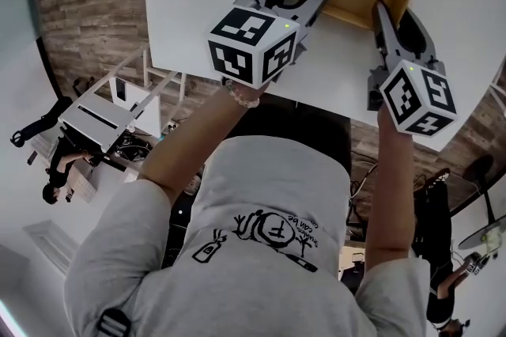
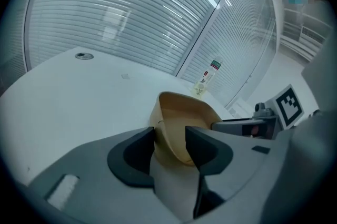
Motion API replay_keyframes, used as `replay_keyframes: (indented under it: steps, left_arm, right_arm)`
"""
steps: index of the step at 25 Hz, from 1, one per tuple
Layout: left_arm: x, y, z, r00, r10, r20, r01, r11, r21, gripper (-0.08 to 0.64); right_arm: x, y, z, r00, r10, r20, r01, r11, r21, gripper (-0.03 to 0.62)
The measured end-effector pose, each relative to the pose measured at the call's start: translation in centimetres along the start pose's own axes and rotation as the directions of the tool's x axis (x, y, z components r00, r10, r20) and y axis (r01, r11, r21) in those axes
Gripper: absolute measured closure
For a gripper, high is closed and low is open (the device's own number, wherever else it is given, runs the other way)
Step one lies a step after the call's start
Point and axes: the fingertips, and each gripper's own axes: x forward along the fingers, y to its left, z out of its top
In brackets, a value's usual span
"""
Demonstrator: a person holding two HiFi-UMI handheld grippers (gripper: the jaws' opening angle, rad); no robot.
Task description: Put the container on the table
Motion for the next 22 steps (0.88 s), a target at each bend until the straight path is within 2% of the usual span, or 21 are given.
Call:
replay_keyframes:
  steps: [6, 14, 22]
  left_arm:
    - [0.0, 0.1, -0.4, 0.999, 0.010, -0.032, -0.009, 1.000, 0.012, 0.391]
    - [-2.4, 0.7, 2.1, 0.999, 0.052, 0.011, -0.052, 0.999, -0.005, 0.391]
    - [-6.4, -3.5, 5.9, 0.997, -0.017, 0.081, 0.014, 0.999, 0.041, 0.391]
  right_arm:
    - [0.0, 0.2, -0.4, 1.000, -0.002, 0.000, 0.002, 1.000, -0.014, 0.463]
    - [-2.4, -0.3, 1.0, 0.999, -0.054, 0.009, 0.054, 0.993, -0.103, 0.459]
    - [-6.8, 2.8, 5.8, 0.993, -0.007, 0.115, 0.029, 0.980, -0.196, 0.459]
